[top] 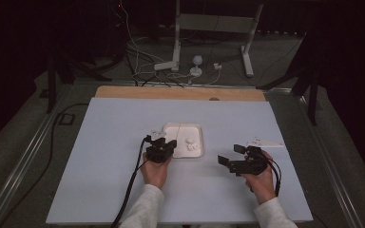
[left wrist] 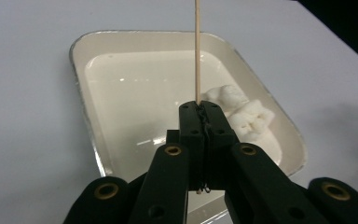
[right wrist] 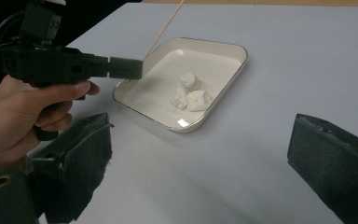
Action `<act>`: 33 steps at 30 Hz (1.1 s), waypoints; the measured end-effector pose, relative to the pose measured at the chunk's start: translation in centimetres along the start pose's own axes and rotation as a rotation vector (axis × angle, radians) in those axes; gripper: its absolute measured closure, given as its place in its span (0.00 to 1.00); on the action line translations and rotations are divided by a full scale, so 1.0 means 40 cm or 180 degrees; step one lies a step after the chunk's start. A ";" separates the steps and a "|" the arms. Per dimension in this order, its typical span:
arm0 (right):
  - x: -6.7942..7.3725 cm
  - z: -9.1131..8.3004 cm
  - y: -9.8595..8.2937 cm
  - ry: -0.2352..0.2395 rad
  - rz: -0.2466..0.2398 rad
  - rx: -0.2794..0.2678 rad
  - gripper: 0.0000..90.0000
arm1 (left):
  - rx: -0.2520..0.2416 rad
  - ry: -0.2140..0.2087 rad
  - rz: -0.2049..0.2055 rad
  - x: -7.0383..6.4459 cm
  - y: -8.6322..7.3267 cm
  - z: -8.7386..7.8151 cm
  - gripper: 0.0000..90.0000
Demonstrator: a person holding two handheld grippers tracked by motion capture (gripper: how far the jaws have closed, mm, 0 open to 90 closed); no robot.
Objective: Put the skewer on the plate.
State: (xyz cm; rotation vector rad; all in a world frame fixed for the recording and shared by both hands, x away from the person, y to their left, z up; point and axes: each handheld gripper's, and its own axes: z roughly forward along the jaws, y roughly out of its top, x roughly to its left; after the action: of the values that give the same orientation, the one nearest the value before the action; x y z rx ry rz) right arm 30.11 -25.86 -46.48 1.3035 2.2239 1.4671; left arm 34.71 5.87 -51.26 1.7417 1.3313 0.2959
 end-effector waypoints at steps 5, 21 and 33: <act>-0.003 -0.009 0.000 -0.0010 0.0004 -0.0024 0.07 | 0.0055 0.0093 -0.0091 0.003 -0.007 0.012 0.99; -0.008 -0.021 0.001 -0.0013 0.0028 -0.0062 0.07 | 0.0035 -0.0050 -0.0249 -0.008 -0.015 0.022 0.68; -0.007 -0.030 -0.004 -0.0017 -0.0031 -0.0096 0.06 | -0.0179 -0.0344 -0.0134 0.018 0.015 -0.046 0.26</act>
State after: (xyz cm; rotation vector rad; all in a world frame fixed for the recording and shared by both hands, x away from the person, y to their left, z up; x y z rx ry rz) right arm 29.51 -26.87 -46.09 1.2842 2.1931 1.4861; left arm 34.18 7.40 -49.96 1.6577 1.2683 0.2105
